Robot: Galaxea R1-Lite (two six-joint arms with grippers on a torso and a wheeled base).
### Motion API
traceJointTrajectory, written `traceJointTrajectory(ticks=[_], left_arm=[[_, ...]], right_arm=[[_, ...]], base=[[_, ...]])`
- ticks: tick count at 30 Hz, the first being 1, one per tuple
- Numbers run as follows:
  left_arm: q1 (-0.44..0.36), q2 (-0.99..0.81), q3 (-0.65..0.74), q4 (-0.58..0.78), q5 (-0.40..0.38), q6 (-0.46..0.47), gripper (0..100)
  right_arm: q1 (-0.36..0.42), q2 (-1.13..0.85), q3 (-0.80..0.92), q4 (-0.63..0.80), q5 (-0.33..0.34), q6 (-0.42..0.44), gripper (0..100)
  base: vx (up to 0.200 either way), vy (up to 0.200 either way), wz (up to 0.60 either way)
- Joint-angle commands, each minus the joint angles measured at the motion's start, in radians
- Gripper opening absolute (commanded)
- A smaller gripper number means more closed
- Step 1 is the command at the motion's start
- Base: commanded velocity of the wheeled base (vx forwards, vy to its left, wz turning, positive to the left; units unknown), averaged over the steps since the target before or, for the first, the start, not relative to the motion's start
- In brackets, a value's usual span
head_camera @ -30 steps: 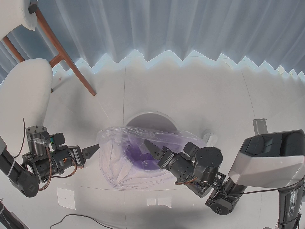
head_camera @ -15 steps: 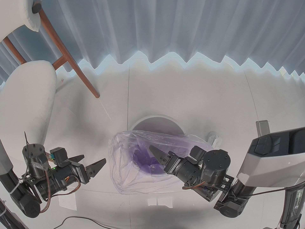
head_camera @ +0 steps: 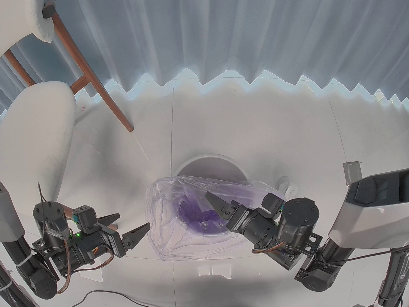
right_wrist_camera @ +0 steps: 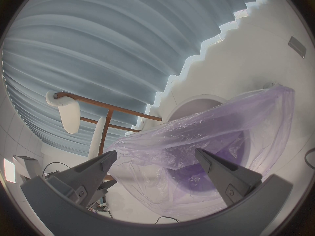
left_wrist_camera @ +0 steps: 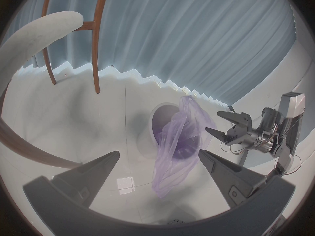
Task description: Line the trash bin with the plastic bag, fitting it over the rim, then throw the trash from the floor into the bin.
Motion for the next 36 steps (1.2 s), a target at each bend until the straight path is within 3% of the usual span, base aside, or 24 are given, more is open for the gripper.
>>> traceJointTrajectory(ticks=[1,4,9,15,22,28,36], left_arm=[[-0.008,0.092,-0.005,-0.004,0.050,0.046,100],[-0.036,0.169,-0.018,-0.021,0.127,0.111,100],[-0.116,0.242,-0.070,-0.045,0.188,0.118,100],[-0.171,0.221,-0.082,-0.047,0.170,0.051,100],[-0.165,0.172,-0.032,-0.045,0.183,0.031,100],[-0.177,0.198,-0.051,-0.045,0.303,0.031,100],[-0.166,0.221,-0.097,-0.045,0.328,0.028,100]], right_arm=[[-0.001,-0.022,0.016,-0.015,0.000,-0.001,100],[-0.001,-0.029,0.032,-0.015,-0.001,-0.001,100],[0.001,-0.029,0.039,-0.015,-0.001,0.000,100],[-0.002,-0.032,0.056,-0.016,-0.001,0.000,100],[-0.002,-0.023,0.058,-0.015,0.000,0.005,100],[-0.001,-0.005,0.044,-0.015,0.000,0.006,100],[-0.004,-0.003,0.041,-0.016,0.000,0.011,100]], base=[[0.000,0.000,0.00],[0.000,0.000,0.00],[0.000,0.000,0.00],[0.000,0.000,0.00],[0.000,-0.171,0.00],[0.000,0.000,0.00],[0.000,0.000,0.00]])
